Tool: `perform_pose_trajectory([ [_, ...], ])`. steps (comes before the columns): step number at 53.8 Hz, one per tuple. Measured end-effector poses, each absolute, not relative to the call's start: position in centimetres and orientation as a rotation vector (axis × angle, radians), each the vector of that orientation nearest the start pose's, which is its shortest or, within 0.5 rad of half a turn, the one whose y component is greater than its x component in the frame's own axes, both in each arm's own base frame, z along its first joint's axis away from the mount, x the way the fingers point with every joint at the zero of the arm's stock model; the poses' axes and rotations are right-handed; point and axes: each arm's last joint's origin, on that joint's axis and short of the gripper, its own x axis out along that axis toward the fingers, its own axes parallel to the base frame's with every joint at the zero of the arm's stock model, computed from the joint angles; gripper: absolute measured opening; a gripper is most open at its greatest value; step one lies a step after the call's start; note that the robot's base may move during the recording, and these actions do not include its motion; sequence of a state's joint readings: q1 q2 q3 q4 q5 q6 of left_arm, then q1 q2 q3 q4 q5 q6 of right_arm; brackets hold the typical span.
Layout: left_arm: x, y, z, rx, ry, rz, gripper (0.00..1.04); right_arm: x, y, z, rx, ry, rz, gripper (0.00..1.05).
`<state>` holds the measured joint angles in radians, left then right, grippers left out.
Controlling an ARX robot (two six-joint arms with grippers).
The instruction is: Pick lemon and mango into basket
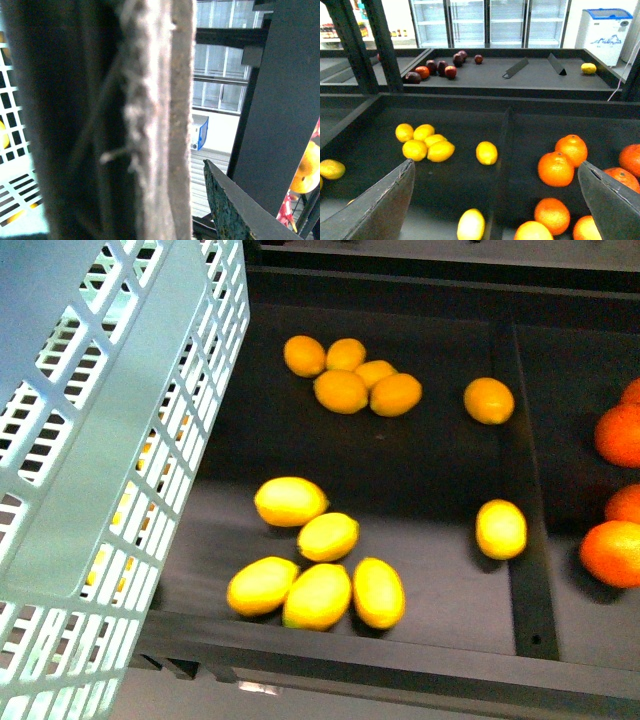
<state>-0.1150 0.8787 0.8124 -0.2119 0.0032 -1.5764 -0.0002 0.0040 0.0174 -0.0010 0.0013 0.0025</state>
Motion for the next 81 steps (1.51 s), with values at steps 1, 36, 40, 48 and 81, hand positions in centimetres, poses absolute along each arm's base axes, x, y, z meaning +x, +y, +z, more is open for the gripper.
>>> perform_pose_trajectory([
  [1, 19.17, -2.22, 32.38, -1.548, 0.310, 0.127, 0.28, 9.69, 0.00, 16.90, 0.003, -0.012, 0.000, 0.96],
  [36, 19.17, -2.22, 32.39, -1.546, 0.308, 0.128, 0.28, 9.68, -0.01, 16.90, 0.002, -0.013, -0.002, 0.96],
  [40, 19.20, -2.22, 32.37, -1.547, 0.309, 0.129, 0.28, 9.69, 0.00, 16.90, 0.003, -0.012, 0.000, 0.96],
  [48, 19.19, -2.23, 32.39, -1.547, 0.310, 0.127, 0.28, 9.69, -0.01, 16.90, 0.002, -0.012, -0.002, 0.96],
  [81, 19.58, -2.83, 32.67, -1.367, 0.450, 0.211, 0.27, 9.69, 0.00, 16.89, 0.003, -0.012, 0.002, 0.96],
])
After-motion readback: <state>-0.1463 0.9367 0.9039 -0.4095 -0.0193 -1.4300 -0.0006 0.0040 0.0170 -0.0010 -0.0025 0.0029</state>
